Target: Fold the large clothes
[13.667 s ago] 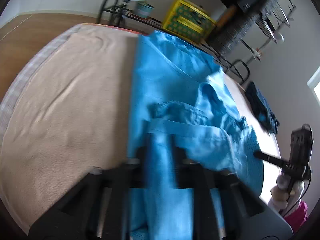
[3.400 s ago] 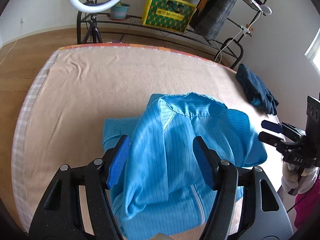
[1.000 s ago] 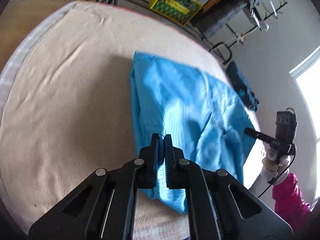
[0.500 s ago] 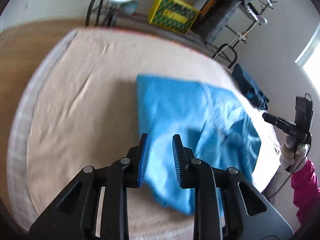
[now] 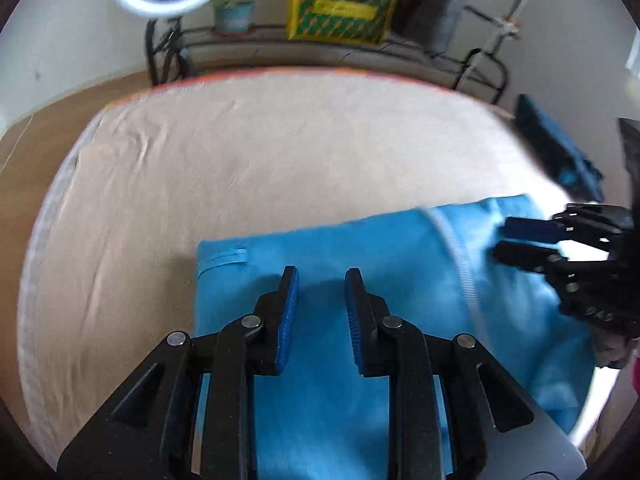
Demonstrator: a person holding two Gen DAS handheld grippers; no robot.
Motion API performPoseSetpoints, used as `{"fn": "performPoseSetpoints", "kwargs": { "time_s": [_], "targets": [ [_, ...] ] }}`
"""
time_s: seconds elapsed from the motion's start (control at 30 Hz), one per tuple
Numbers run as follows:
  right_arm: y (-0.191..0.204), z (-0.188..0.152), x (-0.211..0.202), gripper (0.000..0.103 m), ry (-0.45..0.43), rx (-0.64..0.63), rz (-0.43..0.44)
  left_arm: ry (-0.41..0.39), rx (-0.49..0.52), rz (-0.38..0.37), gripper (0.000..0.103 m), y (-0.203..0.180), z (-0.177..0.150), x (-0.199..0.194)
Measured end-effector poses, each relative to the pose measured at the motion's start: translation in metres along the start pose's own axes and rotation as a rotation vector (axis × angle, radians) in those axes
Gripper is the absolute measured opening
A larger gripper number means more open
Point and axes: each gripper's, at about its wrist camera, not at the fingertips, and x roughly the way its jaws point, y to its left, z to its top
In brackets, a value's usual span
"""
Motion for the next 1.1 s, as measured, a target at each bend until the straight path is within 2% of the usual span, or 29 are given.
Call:
{"fn": "performPoseSetpoints", "kwargs": {
  "time_s": [0.1, 0.2, 0.3, 0.37, 0.5, 0.63, 0.77, 0.83, 0.93, 1.03, 1.07, 1.1],
  "targets": [
    [-0.011, -0.004, 0.019, 0.025, 0.024, -0.010, -0.042, -0.040, -0.017, -0.017, 0.022, 0.011, -0.009, 0.010],
    [-0.015, -0.005, 0.024, 0.025, 0.021, -0.004, -0.052, -0.022, -0.024, -0.017, 0.022, 0.011, -0.008, 0.008],
    [-0.015, -0.002, 0.010, 0.025, 0.031, 0.005, -0.080, -0.025, -0.043, -0.009, 0.022, 0.018, -0.010, -0.015],
    [-0.020, -0.006, -0.010, 0.026, 0.014, 0.031, -0.076, -0.042, -0.078, -0.038, 0.022, 0.026, -0.017, -0.036],
    [-0.017, -0.038, -0.059, 0.027, -0.032, 0.065, 0.026, -0.058, -0.124, -0.116, 0.022, 0.039, -0.058, -0.081],
    [-0.004, -0.081, -0.087, 0.027, -0.035, 0.057, 0.068, -0.020, -0.117, -0.103, 0.022, 0.038, -0.095, -0.089],
    [-0.015, -0.110, -0.074, 0.028, 0.002, 0.142, 0.059, 0.026, -0.189, -0.096, 0.022, 0.048, -0.117, -0.069],
    [-0.023, -0.122, -0.059, 0.028, 0.031, 0.189, 0.045, -0.001, -0.183, -0.090, 0.022, 0.047, -0.123, -0.068],
    [-0.021, -0.132, -0.057, 0.028, 0.032, 0.164, 0.018, 0.022, -0.151, -0.080, 0.022, 0.044, -0.123, -0.073],
    [-0.019, -0.135, -0.074, 0.028, 0.054, 0.146, 0.033, 0.025, -0.171, -0.097, 0.022, 0.054, -0.125, -0.090],
    [-0.020, -0.137, -0.085, 0.030, 0.038, 0.144, 0.038, 0.010, -0.191, -0.114, 0.023, 0.060, -0.125, -0.097],
    [-0.023, -0.138, -0.094, 0.039, 0.017, 0.158, 0.051, -0.003, -0.229, -0.145, 0.036, 0.068, -0.125, -0.104]
  ]
}}
